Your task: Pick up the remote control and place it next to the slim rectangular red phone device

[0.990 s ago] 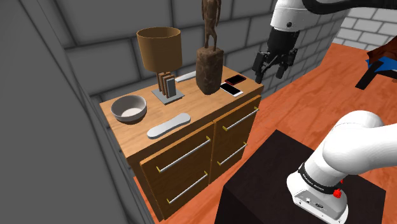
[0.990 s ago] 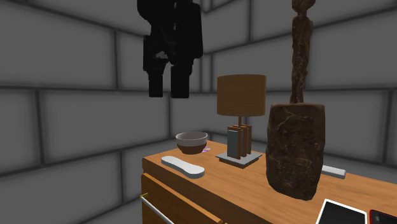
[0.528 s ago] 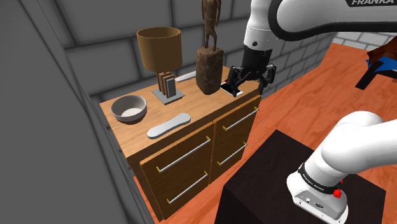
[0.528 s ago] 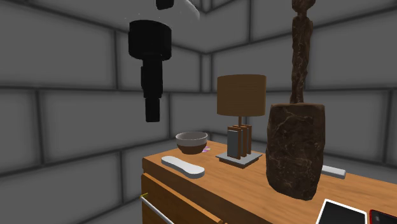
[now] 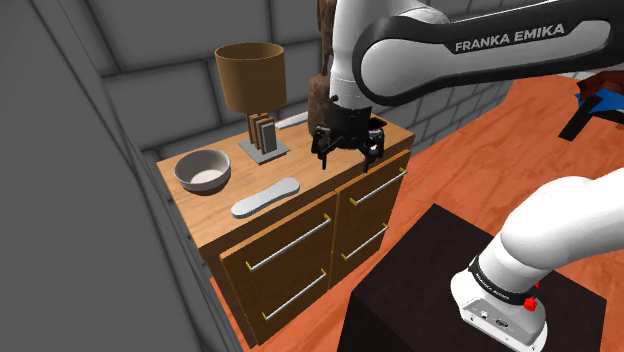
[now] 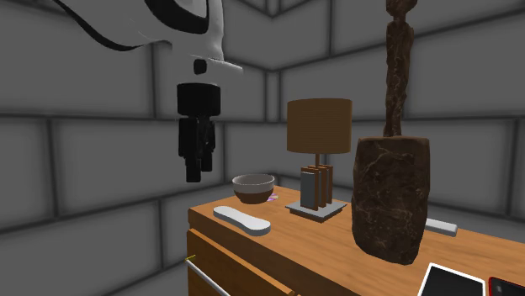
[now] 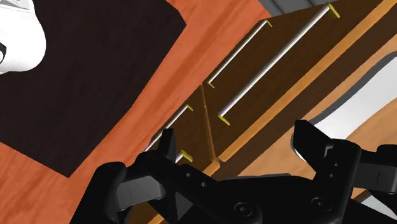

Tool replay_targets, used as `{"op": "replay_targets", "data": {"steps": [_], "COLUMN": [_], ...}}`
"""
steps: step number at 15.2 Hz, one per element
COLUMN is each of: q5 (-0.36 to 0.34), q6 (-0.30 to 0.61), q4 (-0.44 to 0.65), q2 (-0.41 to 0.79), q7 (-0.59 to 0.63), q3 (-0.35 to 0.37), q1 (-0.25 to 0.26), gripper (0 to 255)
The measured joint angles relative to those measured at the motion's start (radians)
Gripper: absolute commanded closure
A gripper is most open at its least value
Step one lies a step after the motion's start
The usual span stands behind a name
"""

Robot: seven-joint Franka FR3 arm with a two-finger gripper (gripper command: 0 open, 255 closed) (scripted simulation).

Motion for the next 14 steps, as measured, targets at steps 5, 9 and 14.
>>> {"op": "replay_targets", "data": {"steps": [5, 9, 14], "q5": [-0.054, -0.165, -0.407], "q6": [0.109, 0.173, 0.211], "q4": [0.096, 0.19, 0.355], "q2": [0.201, 0.385, 0.686], "q7": [0.271, 0.518, 0.864], "q3": [0.149, 0.253, 0.29], "q1": [-0.086, -0.143, -0.128], "gripper": [0, 0, 0]}}
